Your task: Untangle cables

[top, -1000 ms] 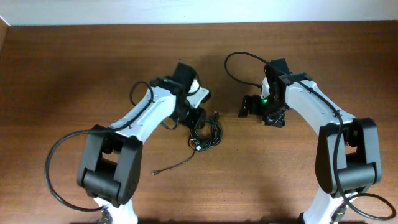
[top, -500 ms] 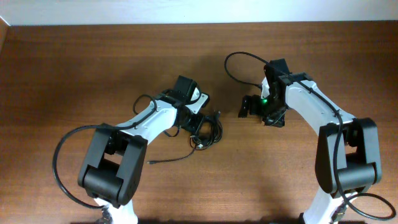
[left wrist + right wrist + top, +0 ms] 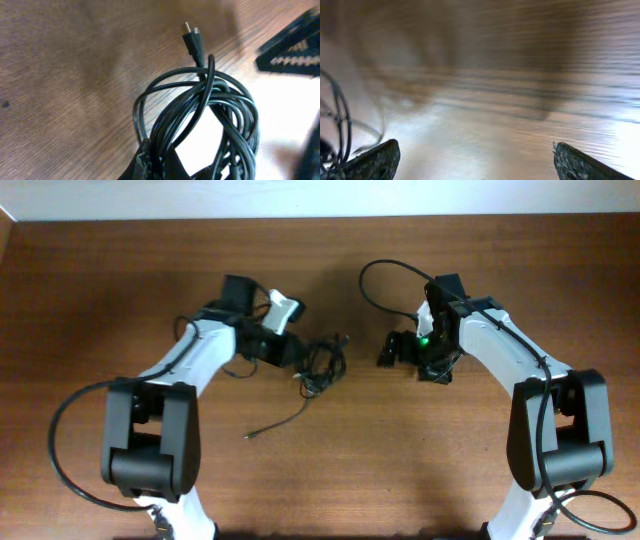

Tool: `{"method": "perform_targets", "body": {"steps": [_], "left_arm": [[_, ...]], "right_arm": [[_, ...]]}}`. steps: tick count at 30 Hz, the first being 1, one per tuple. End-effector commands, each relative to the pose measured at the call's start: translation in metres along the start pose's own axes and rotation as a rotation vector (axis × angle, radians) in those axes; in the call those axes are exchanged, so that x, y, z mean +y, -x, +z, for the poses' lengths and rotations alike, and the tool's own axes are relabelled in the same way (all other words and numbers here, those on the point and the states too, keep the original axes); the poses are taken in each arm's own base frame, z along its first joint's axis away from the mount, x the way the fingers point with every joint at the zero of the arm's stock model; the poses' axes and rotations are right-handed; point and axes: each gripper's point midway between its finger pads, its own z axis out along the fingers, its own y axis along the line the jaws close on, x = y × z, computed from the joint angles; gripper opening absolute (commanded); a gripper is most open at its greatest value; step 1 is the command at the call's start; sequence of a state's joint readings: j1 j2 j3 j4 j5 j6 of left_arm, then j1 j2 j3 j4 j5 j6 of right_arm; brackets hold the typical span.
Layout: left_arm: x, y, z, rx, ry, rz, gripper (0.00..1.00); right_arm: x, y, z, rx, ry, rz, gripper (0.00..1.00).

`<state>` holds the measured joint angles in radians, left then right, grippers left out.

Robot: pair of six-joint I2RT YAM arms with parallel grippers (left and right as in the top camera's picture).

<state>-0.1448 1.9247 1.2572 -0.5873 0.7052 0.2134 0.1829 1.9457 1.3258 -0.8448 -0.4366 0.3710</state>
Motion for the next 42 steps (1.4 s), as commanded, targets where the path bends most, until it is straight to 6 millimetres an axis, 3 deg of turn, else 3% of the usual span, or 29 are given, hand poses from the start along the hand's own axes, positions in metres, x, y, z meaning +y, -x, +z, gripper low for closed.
{"method": "perform_targets", "body": {"steps": [1,2,3,6,11,12,13,14,15,16,18,20,24,26,28,31,33,35,36,37,38,39,42], "left_arm": [[-0.025,0.015,-0.021,-0.103,-0.239,0.042,0.0],[-0.031,0.018,-0.029,-0.136,-0.304,0.068,0.0],[-0.034,0.018,-0.032,-0.15,-0.33,0.084,0.0],[-0.045,0.021,-0.037,-0.185,-0.39,0.156,0.0],[-0.054,0.023,-0.041,-0.225,-0.438,0.236,0.0],[-0.054,0.024,-0.041,-0.225,-0.438,0.236,0.0],[-0.054,0.023,-0.041,-0.226,-0.439,0.239,0.0],[-0.055,0.023,-0.041,-0.226,-0.44,0.245,0.0],[-0.055,0.023,-0.041,-0.228,-0.439,0.255,0.0],[-0.055,0.023,-0.041,-0.23,-0.438,0.266,0.0],[-0.055,0.023,-0.041,-0.231,-0.438,0.269,0.0],[-0.06,0.024,-0.043,-0.251,-0.467,0.293,0.0],[-0.062,0.025,-0.044,-0.259,-0.478,0.305,0.0],[-0.062,0.025,-0.044,-0.259,-0.478,0.304,0.0],[-0.062,0.025,-0.044,-0.259,-0.478,0.304,0.0],[-0.062,0.025,-0.044,-0.259,-0.477,0.304,0.0],[-0.062,0.025,-0.044,-0.259,-0.477,0.304,0.0],[-0.062,0.025,-0.044,-0.259,-0.477,0.303,0.0],[-0.062,0.025,-0.044,-0.259,-0.477,0.304,0.0],[-0.062,0.025,-0.044,-0.258,-0.477,0.304,0.0],[-0.062,0.025,-0.044,-0.259,-0.477,0.304,0.0],[-0.062,0.025,-0.044,-0.258,-0.477,0.304,0.0],[-0.06,0.024,-0.043,-0.254,-0.467,0.304,0.0]], "right_arm": [[0.069,-0.022,-0.018,0.089,0.421,-0.217,0.84],[0.093,-0.026,-0.032,0.099,0.585,-0.278,0.73],[0.105,-0.028,-0.041,0.101,0.668,-0.297,0.64],[0.14,-0.031,-0.076,0.097,0.952,-0.404,0.58],[0.141,-0.031,-0.077,0.097,0.963,-0.41,0.25],[0.141,-0.031,-0.077,0.097,0.963,-0.41,0.11],[0.142,-0.031,-0.077,0.098,0.963,-0.411,0.1],[0.143,-0.033,-0.077,0.101,0.963,-0.414,0.11],[0.143,-0.033,-0.076,0.102,0.96,-0.415,0.21],[0.144,-0.034,-0.074,0.102,0.949,-0.418,0.4],[0.143,-0.033,-0.074,0.102,0.949,-0.417,0.44],[0.142,-0.033,-0.069,0.098,0.92,-0.414,0.31],[0.15,-0.047,-0.057,0.14,0.884,-0.427,0.28],[0.156,-0.053,-0.054,0.157,0.884,-0.441,0.12],[0.16,-0.058,-0.052,0.17,0.884,-0.452,0.04],[0.165,-0.066,-0.049,0.181,0.887,-0.483,0.04],[0.163,-0.065,-0.04,0.166,0.833,-0.499,0.25],[0.164,-0.064,-0.04,0.158,0.836,-0.509,0.23],[0.169,-0.065,-0.046,0.162,0.88,-0.522,0.14],[0.172,-0.067,-0.05,0.169,0.912,-0.529,0.13],[0.172,-0.067,-0.05,0.17,0.914,-0.528,0.19],[0.169,-0.064,-0.046,0.156,0.88,-0.527,0.32],[0.156,-0.051,-0.031,0.103,0.756,-0.52,0.51]]}}
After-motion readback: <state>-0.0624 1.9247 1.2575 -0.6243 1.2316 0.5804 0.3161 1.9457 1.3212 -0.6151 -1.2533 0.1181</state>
